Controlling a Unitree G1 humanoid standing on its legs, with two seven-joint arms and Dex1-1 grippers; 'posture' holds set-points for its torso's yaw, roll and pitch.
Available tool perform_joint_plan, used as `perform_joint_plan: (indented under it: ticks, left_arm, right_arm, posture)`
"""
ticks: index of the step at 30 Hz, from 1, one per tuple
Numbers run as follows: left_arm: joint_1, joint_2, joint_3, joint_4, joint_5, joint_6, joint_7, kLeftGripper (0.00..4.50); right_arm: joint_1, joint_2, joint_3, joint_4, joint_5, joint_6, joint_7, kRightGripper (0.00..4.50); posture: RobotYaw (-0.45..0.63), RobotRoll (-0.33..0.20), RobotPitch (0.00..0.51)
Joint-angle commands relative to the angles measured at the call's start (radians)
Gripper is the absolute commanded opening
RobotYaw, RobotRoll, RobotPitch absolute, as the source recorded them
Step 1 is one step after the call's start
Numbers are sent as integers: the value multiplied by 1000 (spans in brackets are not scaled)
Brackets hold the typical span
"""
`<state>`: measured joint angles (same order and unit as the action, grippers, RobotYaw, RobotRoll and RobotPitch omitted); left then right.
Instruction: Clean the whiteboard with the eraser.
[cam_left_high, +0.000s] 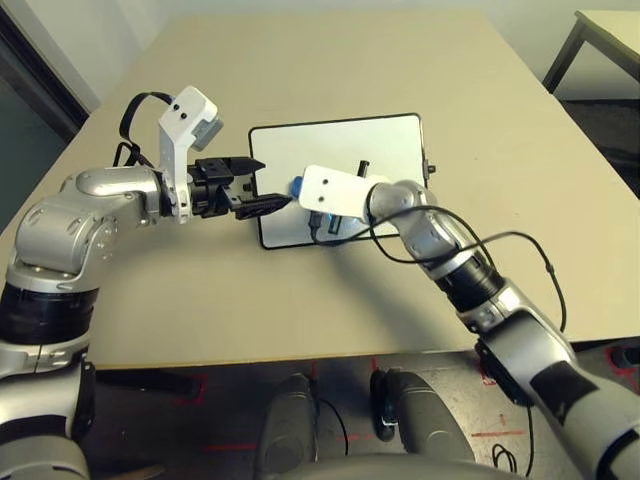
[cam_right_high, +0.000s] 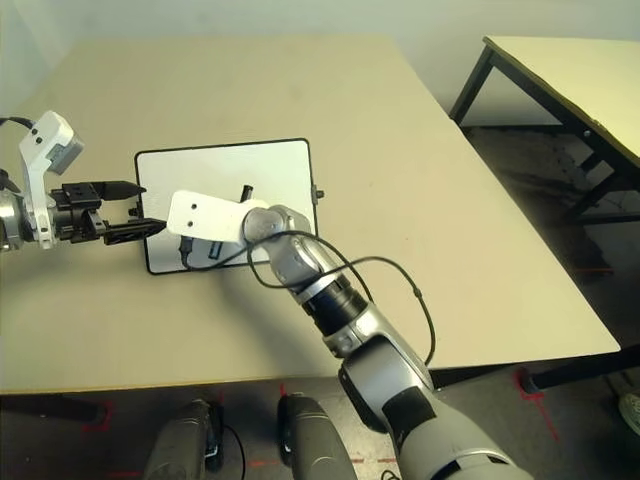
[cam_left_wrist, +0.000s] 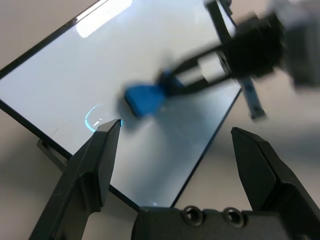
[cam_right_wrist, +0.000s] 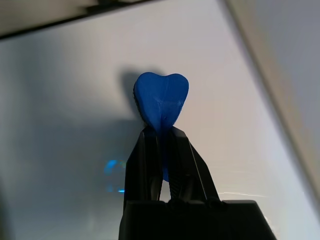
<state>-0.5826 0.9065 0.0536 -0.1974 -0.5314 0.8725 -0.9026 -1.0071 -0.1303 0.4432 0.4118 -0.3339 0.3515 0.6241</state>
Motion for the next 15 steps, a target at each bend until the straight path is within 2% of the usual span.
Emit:
perform_joint_plan:
  ticks: [1, 5, 9, 15]
  left_arm:
    - [1, -2, -16, -9, 6, 1, -5, 4500]
    - [2, -3, -15, -10, 6, 1, -7, 4500]
    - [1, -4, -16, -9, 6, 1, -8, 4500]
    - [-1, -7, -19, -12, 5, 4, -8, 4500]
  right_arm:
    - [-53, -3, -48, 117, 11, -27, -47, 84]
    - [-105, -9, -78, 197, 14, -60, -81, 84]
    - [-104, -19, -83, 219, 11, -73, -85, 84]
    - [84, -50, -28, -32, 1, 28, 3, 82]
  posture:
    - [8, 0, 137]
    - [6, 0, 137]
    - [3, 0, 140]
    - [4, 0, 144]
